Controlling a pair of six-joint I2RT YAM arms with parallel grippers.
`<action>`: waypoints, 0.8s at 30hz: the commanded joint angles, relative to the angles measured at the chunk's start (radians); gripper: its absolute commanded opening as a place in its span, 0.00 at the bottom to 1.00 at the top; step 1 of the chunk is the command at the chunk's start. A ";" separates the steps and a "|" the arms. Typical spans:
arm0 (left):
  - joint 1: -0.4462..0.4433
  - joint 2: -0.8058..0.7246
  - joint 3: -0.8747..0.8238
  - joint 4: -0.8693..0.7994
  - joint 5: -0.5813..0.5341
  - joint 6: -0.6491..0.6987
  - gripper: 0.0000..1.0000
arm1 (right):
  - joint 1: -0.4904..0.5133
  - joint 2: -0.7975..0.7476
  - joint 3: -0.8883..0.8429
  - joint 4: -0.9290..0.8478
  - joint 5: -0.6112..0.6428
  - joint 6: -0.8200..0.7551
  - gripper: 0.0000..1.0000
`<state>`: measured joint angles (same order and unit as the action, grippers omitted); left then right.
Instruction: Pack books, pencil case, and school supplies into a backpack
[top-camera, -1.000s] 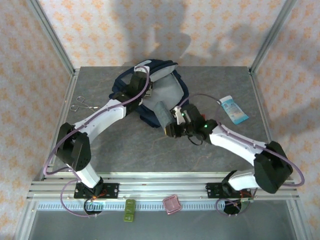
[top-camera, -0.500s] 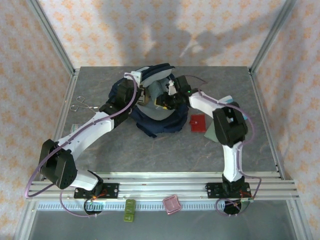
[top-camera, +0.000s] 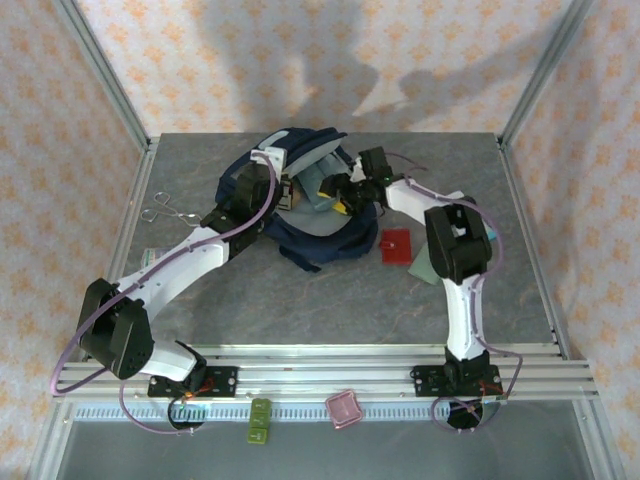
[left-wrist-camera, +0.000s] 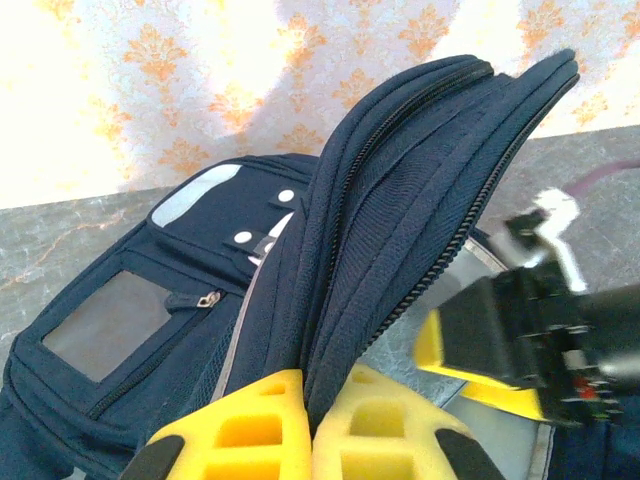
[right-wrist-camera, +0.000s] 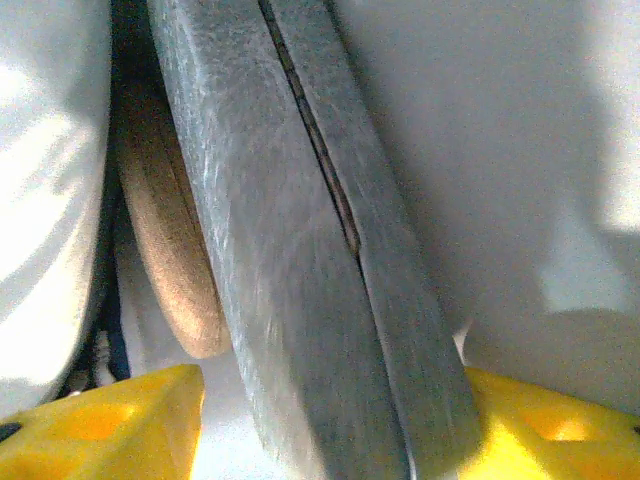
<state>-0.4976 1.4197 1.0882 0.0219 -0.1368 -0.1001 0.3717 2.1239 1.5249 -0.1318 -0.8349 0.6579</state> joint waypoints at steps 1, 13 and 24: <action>-0.018 -0.063 0.011 0.153 0.021 -0.028 0.00 | -0.014 -0.123 -0.110 0.141 0.081 0.097 0.64; -0.053 -0.046 0.014 0.149 0.023 -0.039 0.00 | 0.038 -0.217 -0.307 0.235 0.162 0.182 0.58; -0.082 -0.070 -0.005 0.130 0.006 -0.049 0.00 | 0.056 -0.001 0.001 0.297 0.233 0.212 0.56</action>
<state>-0.5587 1.4193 1.0790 0.0288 -0.1383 -0.1089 0.4183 2.1075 1.4384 0.0875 -0.6563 0.8661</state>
